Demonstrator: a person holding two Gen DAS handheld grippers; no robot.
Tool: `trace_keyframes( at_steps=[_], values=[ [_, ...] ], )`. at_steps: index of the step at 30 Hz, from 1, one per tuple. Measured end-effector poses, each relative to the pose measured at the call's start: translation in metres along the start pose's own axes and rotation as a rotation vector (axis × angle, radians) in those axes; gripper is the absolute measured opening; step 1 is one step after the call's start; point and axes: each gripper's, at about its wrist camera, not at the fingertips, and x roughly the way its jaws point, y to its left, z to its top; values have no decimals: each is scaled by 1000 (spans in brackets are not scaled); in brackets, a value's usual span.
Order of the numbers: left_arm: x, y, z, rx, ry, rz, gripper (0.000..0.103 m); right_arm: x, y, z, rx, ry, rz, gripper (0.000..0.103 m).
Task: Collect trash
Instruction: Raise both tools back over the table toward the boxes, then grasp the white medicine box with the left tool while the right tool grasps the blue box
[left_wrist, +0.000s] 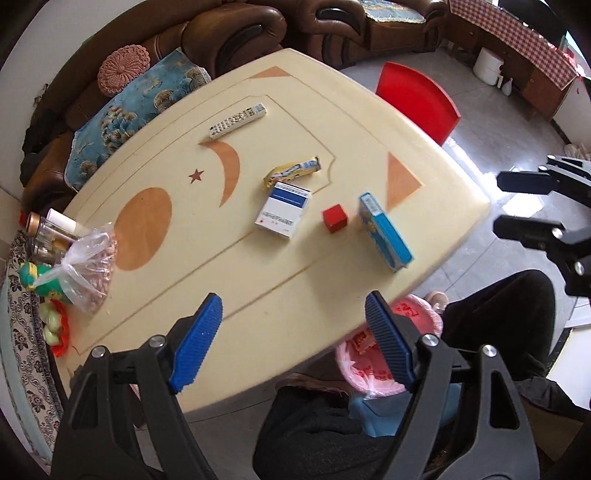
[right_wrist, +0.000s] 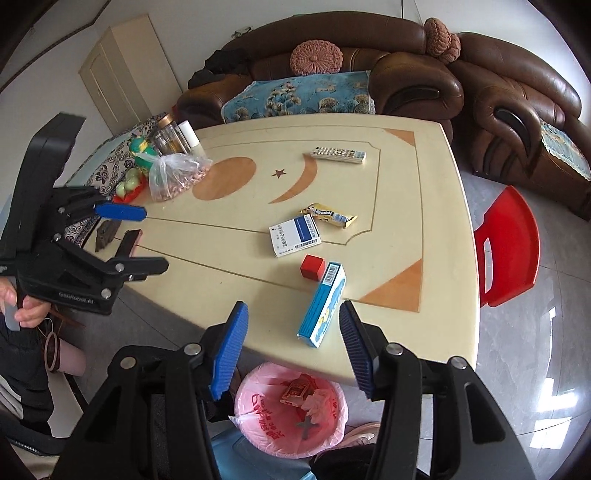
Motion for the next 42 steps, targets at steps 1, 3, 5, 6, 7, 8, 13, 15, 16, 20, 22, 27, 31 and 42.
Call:
trace_keyframes(
  at_steps=[1,3,5,6,7,8,13,15,16,20,22,27,31,42],
  values=[
    [3,2,3,3,5,-5,78,6,-1,1,3,10,-1,51],
    [9,4,8,18,9,-12,78,14,-5,4,10,25,-1,51],
    [17,4,13,43,15,-9,78,22,-8,7,16,39,-3,51],
    [22,5,16,54,17,-8,78,25,-8,8,19,45,-6,51],
    [26,6,18,60,20,-8,78,29,-10,10,20,53,-5,51],
    [33,7,21,67,26,-11,78,33,-11,11,21,58,-6,51],
    [65,14,33,83,68,-41,78,55,-19,16,32,92,-8,51],
    [76,15,35,93,83,-39,78,64,-21,18,33,108,-8,51],
    [83,17,37,98,94,-42,78,69,-22,19,33,117,-9,51],
    [104,21,44,107,119,-52,78,86,-25,22,36,144,-10,51],
    [114,24,48,107,129,-61,78,96,-28,23,41,160,-8,51],
    [149,30,57,103,168,-86,78,122,-34,21,49,209,-9,51],
    [171,33,63,106,193,-100,78,143,-39,17,55,250,-7,51],
    [215,33,83,143,228,-116,78,187,-51,11,80,337,6,51]
  ],
)
